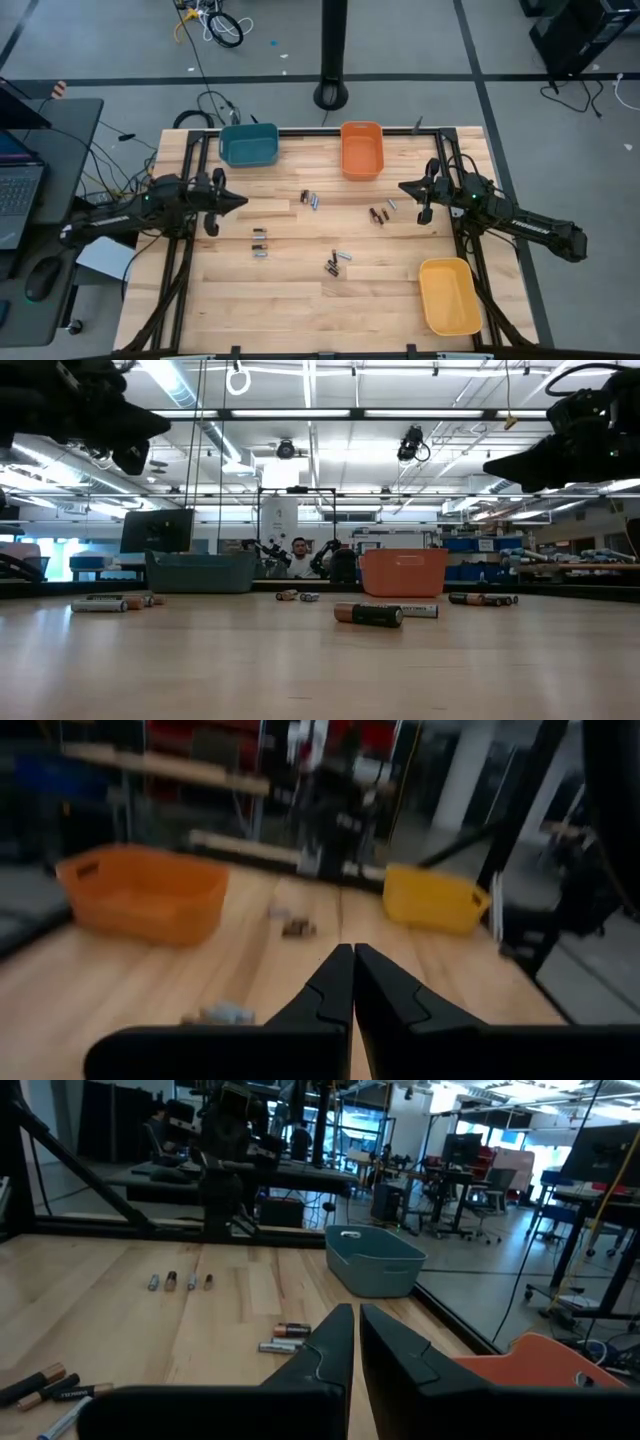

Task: Sort batteries
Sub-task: Put the small black battery into the orange bin

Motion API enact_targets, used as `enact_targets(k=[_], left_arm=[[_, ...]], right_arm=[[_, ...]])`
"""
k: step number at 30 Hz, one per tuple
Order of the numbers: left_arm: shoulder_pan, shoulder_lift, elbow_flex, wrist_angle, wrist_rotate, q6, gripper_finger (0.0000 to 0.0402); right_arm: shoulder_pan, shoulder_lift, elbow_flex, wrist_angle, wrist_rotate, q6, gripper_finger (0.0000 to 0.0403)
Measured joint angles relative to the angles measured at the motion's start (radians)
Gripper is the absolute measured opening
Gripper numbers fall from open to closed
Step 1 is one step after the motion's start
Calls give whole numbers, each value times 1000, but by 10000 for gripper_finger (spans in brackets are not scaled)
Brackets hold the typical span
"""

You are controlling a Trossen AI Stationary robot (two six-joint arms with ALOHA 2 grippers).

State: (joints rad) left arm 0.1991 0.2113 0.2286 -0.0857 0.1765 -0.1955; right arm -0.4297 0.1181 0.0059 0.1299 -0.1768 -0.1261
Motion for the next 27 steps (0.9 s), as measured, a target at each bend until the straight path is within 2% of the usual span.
enact_targets(k=[9, 13, 22, 27], left_arm=[[-40, 320, 136, -120, -14, -26, 19], [-65, 443, 204, -213, -51, -26, 19], [-145, 671, 346, -513, -95, -75, 19], [-178, 786, 369, -546, -124, -98, 20]], right_arm=[[0, 0, 0, 4, 0, 0, 34], [0, 0, 0, 4, 0, 0, 34], [0, 0, 0, 4, 0, 0, 34], [0, 0, 0, 3, 0, 0, 34]])
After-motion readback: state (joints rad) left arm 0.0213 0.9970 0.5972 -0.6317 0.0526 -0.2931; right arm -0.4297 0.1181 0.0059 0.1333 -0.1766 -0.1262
